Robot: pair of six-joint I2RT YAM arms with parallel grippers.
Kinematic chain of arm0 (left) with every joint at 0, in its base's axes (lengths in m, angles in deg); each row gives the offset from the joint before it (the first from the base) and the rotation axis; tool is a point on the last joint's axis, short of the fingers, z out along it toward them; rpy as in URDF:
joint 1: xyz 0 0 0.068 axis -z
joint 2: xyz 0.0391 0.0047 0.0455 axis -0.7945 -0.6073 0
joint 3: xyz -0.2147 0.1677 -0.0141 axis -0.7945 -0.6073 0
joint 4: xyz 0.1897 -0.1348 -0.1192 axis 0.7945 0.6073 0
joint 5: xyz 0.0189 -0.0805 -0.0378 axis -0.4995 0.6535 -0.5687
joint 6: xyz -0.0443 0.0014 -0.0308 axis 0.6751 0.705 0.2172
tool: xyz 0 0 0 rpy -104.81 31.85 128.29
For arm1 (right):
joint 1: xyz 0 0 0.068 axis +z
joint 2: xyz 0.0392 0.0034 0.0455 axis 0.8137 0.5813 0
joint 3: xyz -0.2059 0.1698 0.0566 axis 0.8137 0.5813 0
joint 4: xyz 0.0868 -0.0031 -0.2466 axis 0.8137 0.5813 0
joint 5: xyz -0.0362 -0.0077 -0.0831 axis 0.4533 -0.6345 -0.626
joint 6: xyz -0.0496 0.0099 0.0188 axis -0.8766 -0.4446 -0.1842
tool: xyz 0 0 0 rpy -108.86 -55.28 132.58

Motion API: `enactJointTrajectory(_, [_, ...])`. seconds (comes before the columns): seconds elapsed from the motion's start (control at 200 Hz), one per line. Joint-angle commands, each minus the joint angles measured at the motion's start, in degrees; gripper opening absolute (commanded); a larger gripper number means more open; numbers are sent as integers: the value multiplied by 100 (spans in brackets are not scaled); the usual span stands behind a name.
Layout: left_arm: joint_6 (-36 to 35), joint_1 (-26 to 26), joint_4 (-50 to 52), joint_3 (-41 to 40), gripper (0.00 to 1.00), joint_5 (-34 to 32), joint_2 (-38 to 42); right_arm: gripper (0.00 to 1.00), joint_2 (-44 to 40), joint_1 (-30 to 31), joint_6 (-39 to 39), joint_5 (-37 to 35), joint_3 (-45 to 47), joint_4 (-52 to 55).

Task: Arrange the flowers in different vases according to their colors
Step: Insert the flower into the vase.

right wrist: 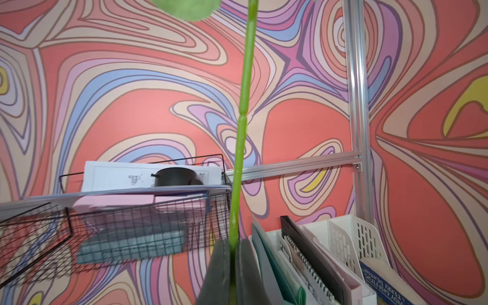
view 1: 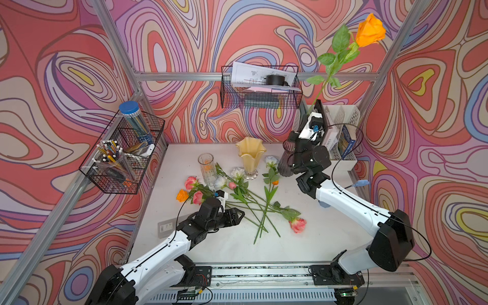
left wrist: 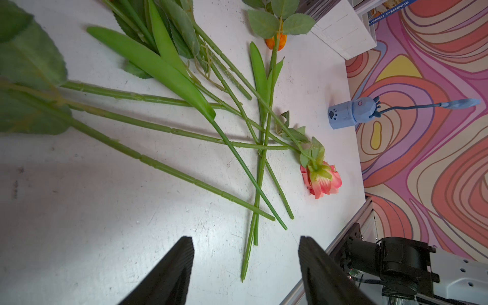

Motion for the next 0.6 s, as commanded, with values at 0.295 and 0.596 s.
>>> enactJointTrajectory(0.295, [-267,-572,79,-162,70,480,13,0,1380,-733,499,813,-897,819])
enactJointTrajectory(0.596, [-366,-790,125,-197,70,593,-12,0,1943,-1098,734,861,-794,452])
